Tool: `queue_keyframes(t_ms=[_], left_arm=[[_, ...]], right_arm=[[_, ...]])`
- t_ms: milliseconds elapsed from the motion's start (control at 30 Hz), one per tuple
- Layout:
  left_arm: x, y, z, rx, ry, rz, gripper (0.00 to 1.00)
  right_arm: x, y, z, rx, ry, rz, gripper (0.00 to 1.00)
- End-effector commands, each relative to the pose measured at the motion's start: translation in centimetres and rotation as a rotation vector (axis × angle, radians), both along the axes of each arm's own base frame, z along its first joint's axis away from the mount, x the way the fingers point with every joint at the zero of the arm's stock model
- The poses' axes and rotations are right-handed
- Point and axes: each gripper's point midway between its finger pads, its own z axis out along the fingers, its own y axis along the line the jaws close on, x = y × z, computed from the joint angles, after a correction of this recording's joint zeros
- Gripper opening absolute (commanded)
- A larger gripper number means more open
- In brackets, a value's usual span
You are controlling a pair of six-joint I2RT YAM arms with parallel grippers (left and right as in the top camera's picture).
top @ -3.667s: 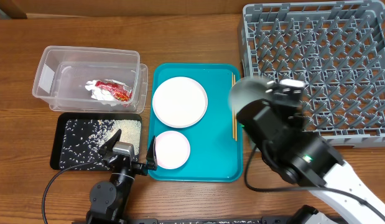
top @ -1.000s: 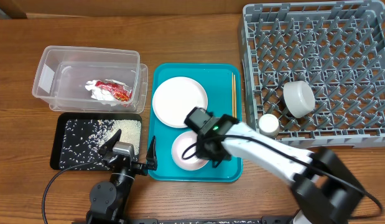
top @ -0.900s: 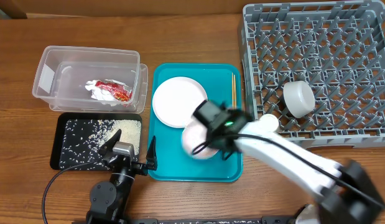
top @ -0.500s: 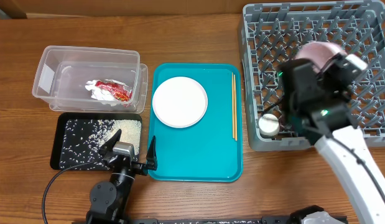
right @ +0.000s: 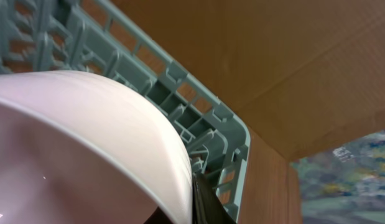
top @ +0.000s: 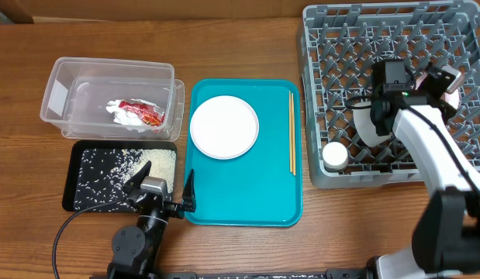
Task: Sort waste into correct bins and load items into the dishwasher
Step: 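Grasp the pink bowl on the teal tray with the right gripper, then place the pink bowl on its side in the grey rack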
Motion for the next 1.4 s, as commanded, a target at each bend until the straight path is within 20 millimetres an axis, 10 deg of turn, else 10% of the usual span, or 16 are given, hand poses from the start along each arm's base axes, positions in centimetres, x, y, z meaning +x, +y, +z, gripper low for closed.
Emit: queue_keyframes(t_ms=[0,267,433,600,733,900,1100,1367], left_arm=[[-0.1,-0.2,0.0,-0.009,-0.005,-0.011,1.0],[-0.1,-0.2,0.0,-0.009,-0.005,-0.011,1.0],[-0.1,-0.2,0.0,-0.009,-0.005,-0.011,1.0],[-0.1,-0.2,0.0,-0.009,-0.005,-0.011,1.0],[-0.1,-0.2,0.0,-0.009,-0.005,-0.011,1.0],[-0.1,-0.2,0.0,-0.009,-0.005,-0.011,1.0],[-0.1,-0.2,0.0,-0.009,-0.005,-0.011,1.0],[-0.1,-0.2,0.0,-0.009,-0.005,-0.011,1.0]], right_arm=[[0.3,-0.6,-1.1,-0.036,0.115,0.008,0.04],[0.5,2.7,-4.1,0.092,0.23,0.114,0.08],[-0.5,3.3,-4.5,0.125,0.3,0.127,0.39],[-0.2,5.4,-2.4,0.315,0.168,0.14,0.48],[0.3,10.5,0.0,0.597,0.104,0.273,0.47],[-1.0,22.9,1.8,1.041,0.198,0.695,0.52],[-4.6,31.8,-0.5,1.124,0.374,0.905,0.55],[-4.4,33.6,-8.2,0.933,0.32,0.87,0.41]])
